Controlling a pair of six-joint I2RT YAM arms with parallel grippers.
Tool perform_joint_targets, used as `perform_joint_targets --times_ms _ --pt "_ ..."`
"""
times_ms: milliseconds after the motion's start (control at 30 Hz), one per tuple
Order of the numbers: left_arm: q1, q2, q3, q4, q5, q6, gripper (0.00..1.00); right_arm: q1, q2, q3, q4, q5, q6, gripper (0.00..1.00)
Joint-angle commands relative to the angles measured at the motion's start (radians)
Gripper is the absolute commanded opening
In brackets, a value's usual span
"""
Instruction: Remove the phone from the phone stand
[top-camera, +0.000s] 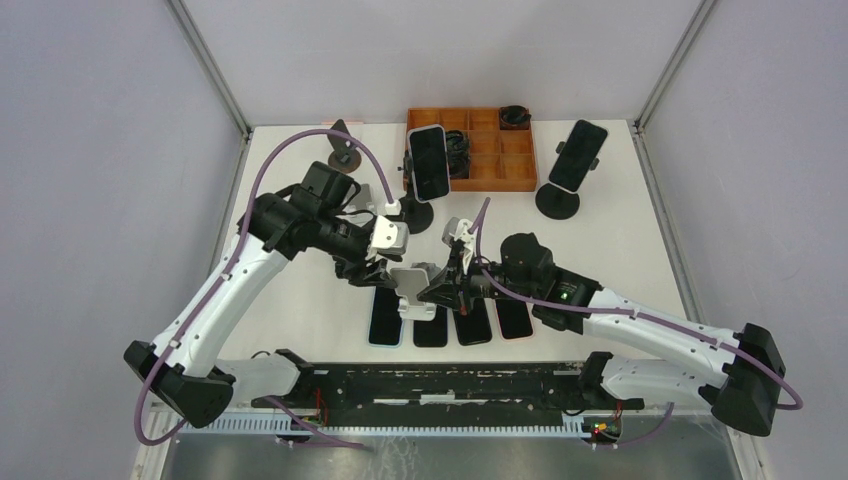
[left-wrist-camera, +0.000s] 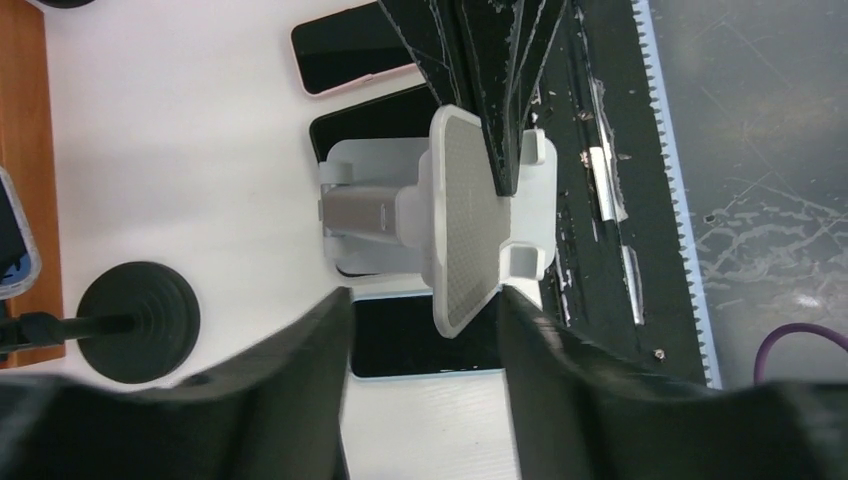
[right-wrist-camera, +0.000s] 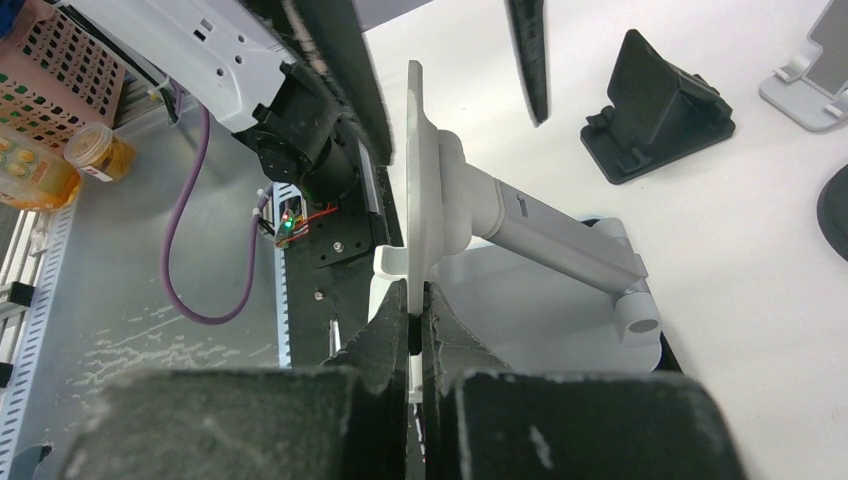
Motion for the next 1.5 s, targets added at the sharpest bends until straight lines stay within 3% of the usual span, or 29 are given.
perform_joint_targets --times_ms 0,67,133,167,233,300,433,533,667,800,1000,1467 --pt "-0.004 0.010 0.036 0.017 0.052 -0.060 0.49 0.009 0.023 0.079 0.060 -0.003 -0.037 0.00" --pt "-0.004 0.017 0.039 0.016 0.058 -0.064 0.31 0.012 0.038 0.093 0.053 0.006 -0.046 0.00" --pt "-0.005 0.022 0.038 0.017 0.056 -0.068 0.06 0.012 0.051 0.104 0.048 0.020 -0.050 0.00" --pt "-0.005 0.026 0.038 0.018 0.054 -0.074 0.03 0.012 0.057 0.108 0.046 0.028 -0.052 0.00" --pt "-0.005 0.036 0.040 0.018 0.049 -0.084 0.02 0.011 0.065 0.114 0.039 0.046 -0.057 0.02" --pt "-0.005 0.045 0.043 0.018 0.048 -0.094 0.02 0.011 0.066 0.118 0.025 0.071 -0.059 0.27" --pt "0.001 0.064 0.057 0.022 -0.003 -0.119 0.02 0.008 0.020 0.108 -0.043 0.173 -0.061 0.59" --pt "0.052 0.091 0.084 0.011 -0.018 -0.124 0.02 -0.008 -0.059 0.061 -0.079 0.237 -0.057 0.68" --pt "0.223 0.151 0.162 -0.068 0.050 -0.041 0.02 -0.054 -0.178 -0.008 -0.120 0.241 -0.014 0.73" --pt "0.341 0.228 0.234 -0.176 0.008 0.095 0.02 -0.090 -0.258 -0.047 -0.185 0.263 0.018 0.77" --pt "0.405 0.349 0.340 -0.203 -0.058 0.114 0.02 -0.118 -0.317 -0.072 -0.236 0.274 0.063 0.78" --pt "0.440 0.693 0.646 0.009 -0.110 0.011 0.02 -0.167 -0.326 -0.082 -0.227 0.319 0.132 0.79"
